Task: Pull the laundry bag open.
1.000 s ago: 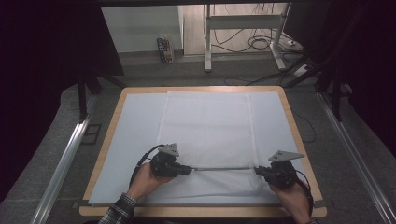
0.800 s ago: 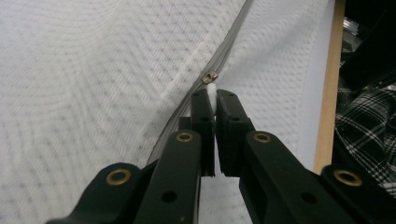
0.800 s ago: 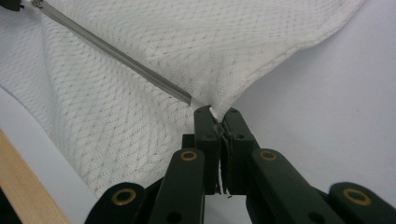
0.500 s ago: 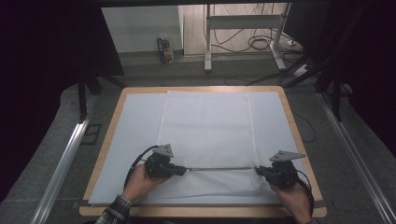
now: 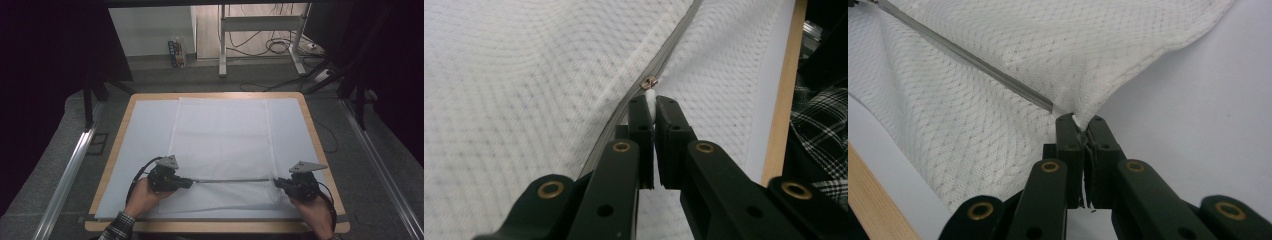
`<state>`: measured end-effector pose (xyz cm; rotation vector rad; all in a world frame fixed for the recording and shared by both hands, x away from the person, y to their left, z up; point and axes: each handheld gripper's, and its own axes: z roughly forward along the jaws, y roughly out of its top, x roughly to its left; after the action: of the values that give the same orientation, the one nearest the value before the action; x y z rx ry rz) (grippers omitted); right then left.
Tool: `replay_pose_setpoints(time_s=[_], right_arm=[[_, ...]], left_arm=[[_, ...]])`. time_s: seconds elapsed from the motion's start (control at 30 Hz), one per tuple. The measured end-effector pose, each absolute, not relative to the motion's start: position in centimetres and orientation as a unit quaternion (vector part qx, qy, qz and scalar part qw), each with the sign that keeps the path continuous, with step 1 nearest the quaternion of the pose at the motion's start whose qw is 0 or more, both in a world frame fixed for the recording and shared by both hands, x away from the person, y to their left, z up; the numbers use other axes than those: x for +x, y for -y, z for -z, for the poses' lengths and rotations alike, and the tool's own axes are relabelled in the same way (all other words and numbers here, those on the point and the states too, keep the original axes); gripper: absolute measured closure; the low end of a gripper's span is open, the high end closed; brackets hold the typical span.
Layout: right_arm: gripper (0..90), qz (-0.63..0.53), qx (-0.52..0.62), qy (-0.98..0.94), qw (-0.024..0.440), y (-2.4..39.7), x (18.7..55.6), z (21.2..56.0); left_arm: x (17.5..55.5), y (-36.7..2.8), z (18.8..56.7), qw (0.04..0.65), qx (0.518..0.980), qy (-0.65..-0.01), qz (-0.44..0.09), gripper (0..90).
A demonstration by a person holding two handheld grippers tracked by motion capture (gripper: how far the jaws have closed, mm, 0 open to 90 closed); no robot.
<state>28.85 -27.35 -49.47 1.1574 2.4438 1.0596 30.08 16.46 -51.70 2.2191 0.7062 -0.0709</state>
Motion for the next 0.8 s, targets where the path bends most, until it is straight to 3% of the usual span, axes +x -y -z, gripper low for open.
replay_pose_setpoints(time_s=[0.8], right_arm=[[85.8,-0.361,0.399,-0.834,0.12,27.4,28.9,49.5]], left_arm=[[29.4,-19.1,51.8,0.396,0.867,-0.303,0.019,86.9]])
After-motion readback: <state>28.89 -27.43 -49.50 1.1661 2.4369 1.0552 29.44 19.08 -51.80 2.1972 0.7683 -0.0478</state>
